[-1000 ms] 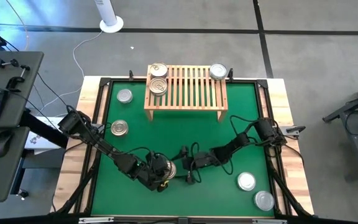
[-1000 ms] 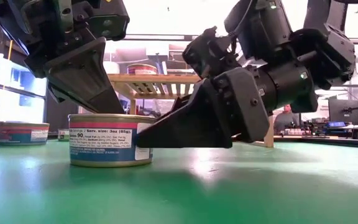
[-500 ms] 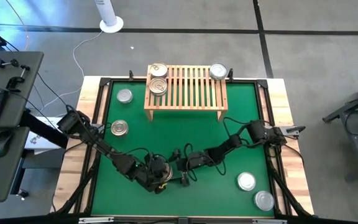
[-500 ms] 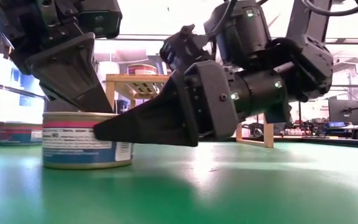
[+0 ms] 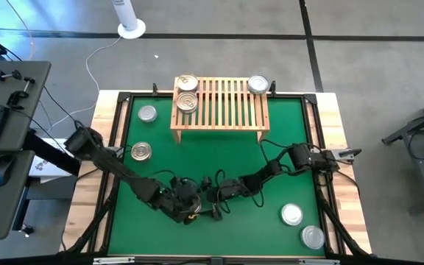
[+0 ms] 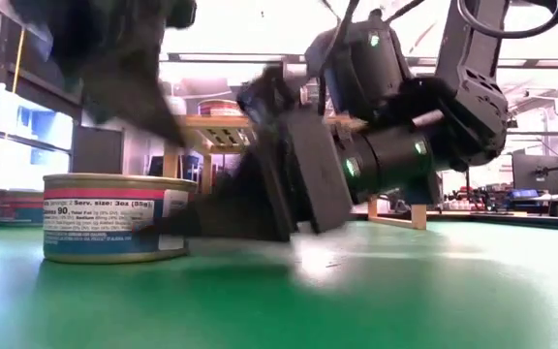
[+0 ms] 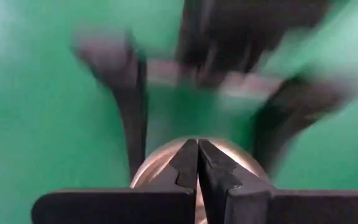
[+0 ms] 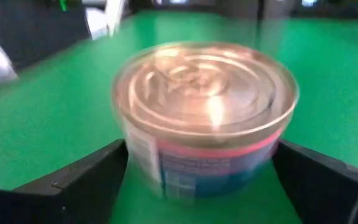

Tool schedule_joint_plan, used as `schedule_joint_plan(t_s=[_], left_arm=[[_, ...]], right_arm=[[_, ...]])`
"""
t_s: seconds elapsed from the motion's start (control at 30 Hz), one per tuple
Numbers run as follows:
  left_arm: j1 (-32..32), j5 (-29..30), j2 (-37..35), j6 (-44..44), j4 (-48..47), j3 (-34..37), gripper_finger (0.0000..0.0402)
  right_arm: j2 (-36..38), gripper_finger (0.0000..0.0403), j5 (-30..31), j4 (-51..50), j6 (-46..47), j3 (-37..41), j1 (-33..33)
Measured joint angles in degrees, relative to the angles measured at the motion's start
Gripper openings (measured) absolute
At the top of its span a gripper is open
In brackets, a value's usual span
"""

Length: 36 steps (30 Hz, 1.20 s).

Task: Stack canned seafood by type on shelf
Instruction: Put the bottom middle blue tuna can on the shelf aligned with the other blue tuna can

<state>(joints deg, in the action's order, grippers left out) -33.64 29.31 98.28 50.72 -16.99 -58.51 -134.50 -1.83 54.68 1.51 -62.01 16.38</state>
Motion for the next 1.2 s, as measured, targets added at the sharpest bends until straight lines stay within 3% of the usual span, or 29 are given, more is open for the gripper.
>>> schedule_joint_plan(t_s=[0.13, 0.27, 0.33, 0.4, 0.5, 0.7, 1.2], left_arm=[[-2.33, -1.27, -4.25, 7.34, -10.71, -1.33, 0.0000], [-4.75, -6.06, -5.05, 21.04, -24.85, -1.08, 0.0000], [-6.37, -9.21, -4.79, 26.21, -25.84, 0.23, 0.0000], [-7.74, -10.18, -3.78, 28.69, -23.39, 3.06, 0.0000], [-8.20, -9.03, -2.48, 29.56, -11.30, 7.05, 0.0000], [-5.66, -6.71, 2.86, 25.18, 7.38, 10.79, 0.0000], [-1.25, -8.25, 5.29, 17.73, 12.96, 10.90, 0.0000]], right_arm=[[-0.09, 0.0390, 0.33, -0.27, -0.42, 0.16, 0.02], [-0.09, 0.0390, 0.31, -0.40, -0.27, 0.16, 0.04], [-0.09, 0.0390, 0.29, -0.24, -0.24, 0.16, 0.04], [-0.09, 0.0390, 0.29, -0.17, -0.21, 0.18, 0.04], [-0.09, 0.0391, 0.31, -0.36, 0.02, -0.15, 0.04], [-0.11, 0.0391, -0.67, -1.35, 1.05, -1.22, 0.02], [-0.30, 0.0392, -0.52, 0.80, 1.31, -1.45, 0.22]])
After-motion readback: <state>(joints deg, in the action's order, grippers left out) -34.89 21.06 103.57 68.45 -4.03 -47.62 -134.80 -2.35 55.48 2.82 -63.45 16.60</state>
